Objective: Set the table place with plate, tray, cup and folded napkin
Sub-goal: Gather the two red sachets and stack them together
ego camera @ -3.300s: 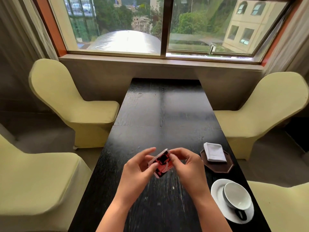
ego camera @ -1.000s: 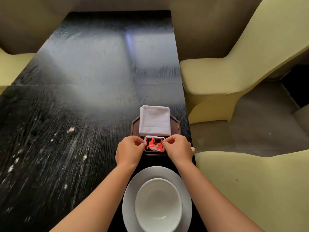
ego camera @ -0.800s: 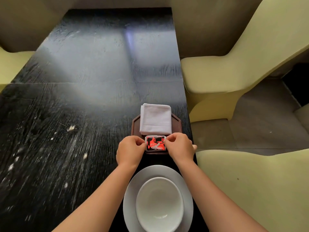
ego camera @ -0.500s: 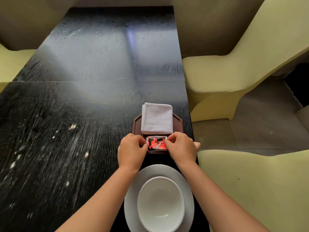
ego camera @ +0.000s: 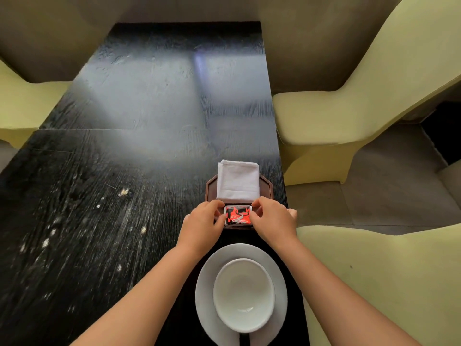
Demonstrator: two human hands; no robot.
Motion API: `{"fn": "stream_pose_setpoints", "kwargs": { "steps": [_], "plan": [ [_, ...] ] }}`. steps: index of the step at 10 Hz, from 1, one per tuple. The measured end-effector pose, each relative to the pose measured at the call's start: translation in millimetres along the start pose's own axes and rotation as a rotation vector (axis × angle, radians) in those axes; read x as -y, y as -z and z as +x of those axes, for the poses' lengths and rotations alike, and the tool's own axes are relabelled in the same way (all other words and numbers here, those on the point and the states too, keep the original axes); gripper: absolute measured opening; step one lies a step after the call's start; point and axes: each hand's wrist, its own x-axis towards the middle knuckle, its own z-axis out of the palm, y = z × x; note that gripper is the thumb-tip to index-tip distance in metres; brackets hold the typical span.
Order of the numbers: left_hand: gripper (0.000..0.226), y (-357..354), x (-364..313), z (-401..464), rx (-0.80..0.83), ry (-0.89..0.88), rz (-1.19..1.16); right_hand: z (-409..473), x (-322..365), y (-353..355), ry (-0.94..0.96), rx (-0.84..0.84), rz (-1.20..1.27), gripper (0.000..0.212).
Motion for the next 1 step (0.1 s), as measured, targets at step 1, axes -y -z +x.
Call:
{"fn": "stream_pose_setpoints", "kwargs": {
  "steps": [1],
  "plan": [
    [0.035, 36.1, -11.1, -0.8, 0.195, 0.010, 0.097, -5.8, 18.6, 32.6, 0.007, 0.163, -0.032, 0.025]
  ]
}}
